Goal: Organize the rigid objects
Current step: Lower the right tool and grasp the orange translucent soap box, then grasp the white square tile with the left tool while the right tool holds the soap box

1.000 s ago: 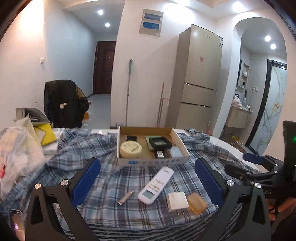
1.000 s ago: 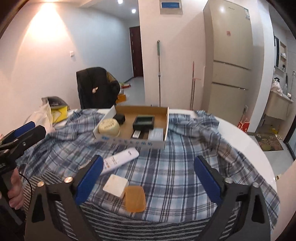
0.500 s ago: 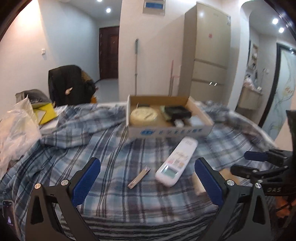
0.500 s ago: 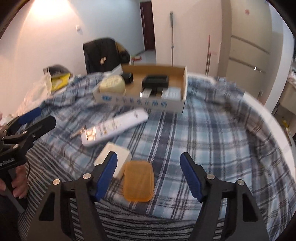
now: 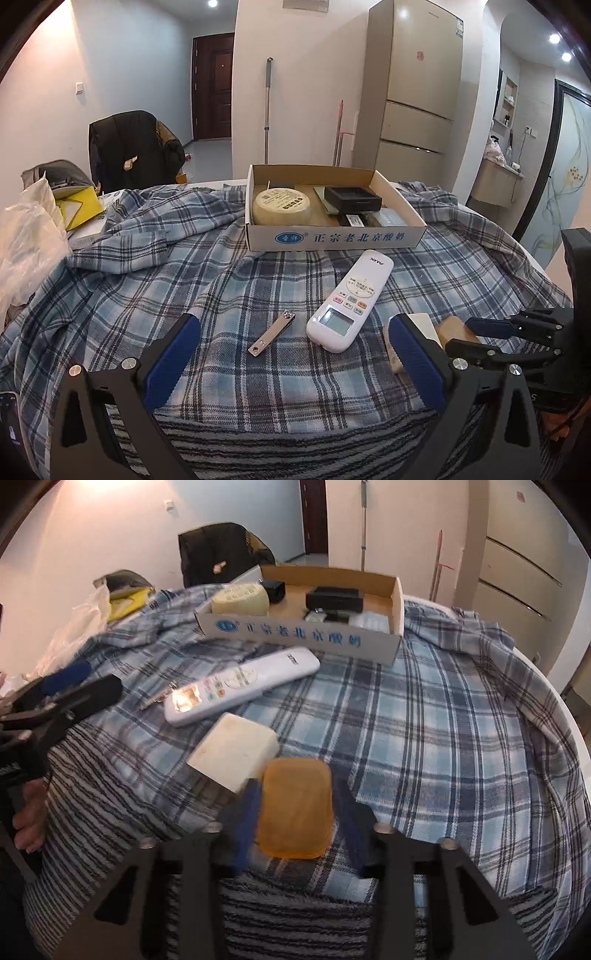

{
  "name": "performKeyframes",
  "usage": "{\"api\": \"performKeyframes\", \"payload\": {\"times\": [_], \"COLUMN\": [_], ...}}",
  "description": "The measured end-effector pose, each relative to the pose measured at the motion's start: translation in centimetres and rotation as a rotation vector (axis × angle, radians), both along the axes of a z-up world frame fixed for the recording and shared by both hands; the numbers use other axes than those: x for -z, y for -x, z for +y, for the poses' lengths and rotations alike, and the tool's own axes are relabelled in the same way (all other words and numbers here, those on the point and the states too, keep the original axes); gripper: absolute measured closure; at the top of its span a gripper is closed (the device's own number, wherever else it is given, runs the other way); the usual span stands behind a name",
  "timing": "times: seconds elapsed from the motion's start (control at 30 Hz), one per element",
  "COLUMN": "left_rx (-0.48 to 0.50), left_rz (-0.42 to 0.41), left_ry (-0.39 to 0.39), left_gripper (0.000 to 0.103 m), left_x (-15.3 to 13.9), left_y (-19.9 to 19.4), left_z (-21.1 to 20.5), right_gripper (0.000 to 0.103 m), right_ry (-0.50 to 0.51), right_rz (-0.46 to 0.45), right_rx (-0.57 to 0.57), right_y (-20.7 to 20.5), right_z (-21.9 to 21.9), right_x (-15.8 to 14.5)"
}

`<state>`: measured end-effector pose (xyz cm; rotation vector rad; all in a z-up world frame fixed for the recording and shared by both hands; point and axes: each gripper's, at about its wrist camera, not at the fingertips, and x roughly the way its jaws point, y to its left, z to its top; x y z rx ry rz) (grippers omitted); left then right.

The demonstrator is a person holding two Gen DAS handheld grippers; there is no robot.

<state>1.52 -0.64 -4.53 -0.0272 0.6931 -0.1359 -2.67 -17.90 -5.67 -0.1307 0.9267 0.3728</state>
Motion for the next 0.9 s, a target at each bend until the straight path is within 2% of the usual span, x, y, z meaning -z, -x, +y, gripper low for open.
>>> {"api": "performKeyframes", "payload": {"times": [0.23, 0.43, 0.67, 0.77, 0.83, 0.9], "left_rx": [0.006, 0.014, -0.025, -0.005, 0.045, 0.065], "left_rz": [0.003, 0.002, -0.054, -0.019, 0.035, 0.066], "left_ry": [-0.010, -0.022, -0.061, -0.035, 0.001, 0.003], "left_gripper": [0.000, 0.000, 0.000, 0.000, 0.000, 0.000], "left_x": [0.1, 0.1, -1.0, -1.8, -2.5, -2.8], "left_y": [0.0, 0.1, 0.8, 0.8, 0.7, 0.7], "left_z": [-0.3, -0.4, -0.7, -1.2, -1.8, -2.8], "right_gripper": [0.064, 0.065, 0.065, 0.065, 0.065, 0.065], "right_ry": [0.027, 0.007, -0.046, -0.045, -0.048, -0.024], "right_rz": [0.008, 0.002, -0.101, -0.129, -0.149, -0.171], "right_rx": [-0.006, 0.001, 0.122, 0.191, 0.203, 0.199], "right_y": [-0.1, -0.1, 0.0, -0.3, 0.0, 0.5], "right_z": [0.4, 0.0, -2.2, -3.8, -4.9, -5.7], "right_x": [0.4, 0.3, -1.9, -3.0, -3.9, -4.3]}}
